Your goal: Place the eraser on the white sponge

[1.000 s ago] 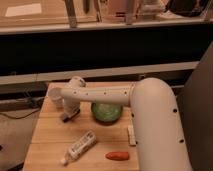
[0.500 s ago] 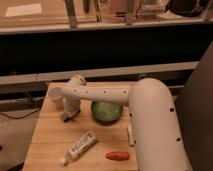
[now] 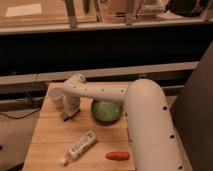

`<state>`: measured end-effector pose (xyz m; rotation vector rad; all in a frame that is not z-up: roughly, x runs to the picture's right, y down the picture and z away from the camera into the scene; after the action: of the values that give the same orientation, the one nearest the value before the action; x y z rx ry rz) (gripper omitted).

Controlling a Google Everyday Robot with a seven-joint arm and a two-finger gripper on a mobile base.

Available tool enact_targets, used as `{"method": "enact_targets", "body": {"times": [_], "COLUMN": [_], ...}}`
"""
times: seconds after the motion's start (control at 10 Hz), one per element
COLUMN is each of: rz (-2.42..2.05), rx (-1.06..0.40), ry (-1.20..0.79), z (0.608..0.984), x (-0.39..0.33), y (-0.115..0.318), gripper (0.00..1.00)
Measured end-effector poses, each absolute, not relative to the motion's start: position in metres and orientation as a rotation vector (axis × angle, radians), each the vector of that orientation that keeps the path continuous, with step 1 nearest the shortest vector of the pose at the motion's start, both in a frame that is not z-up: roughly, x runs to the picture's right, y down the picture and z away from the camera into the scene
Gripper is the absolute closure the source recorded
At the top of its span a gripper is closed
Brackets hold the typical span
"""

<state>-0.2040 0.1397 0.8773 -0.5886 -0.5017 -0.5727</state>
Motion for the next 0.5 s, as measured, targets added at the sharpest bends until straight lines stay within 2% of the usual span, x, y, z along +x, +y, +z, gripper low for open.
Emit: {"method": "enact_targets", "body": {"times": [0.5], "rz": [-0.56], "rx": [-0.6], "ry": [-0.506], "z": [0.8812], "x": [-0.2032], "y": [0.1399], "gripper": [0.2]}}
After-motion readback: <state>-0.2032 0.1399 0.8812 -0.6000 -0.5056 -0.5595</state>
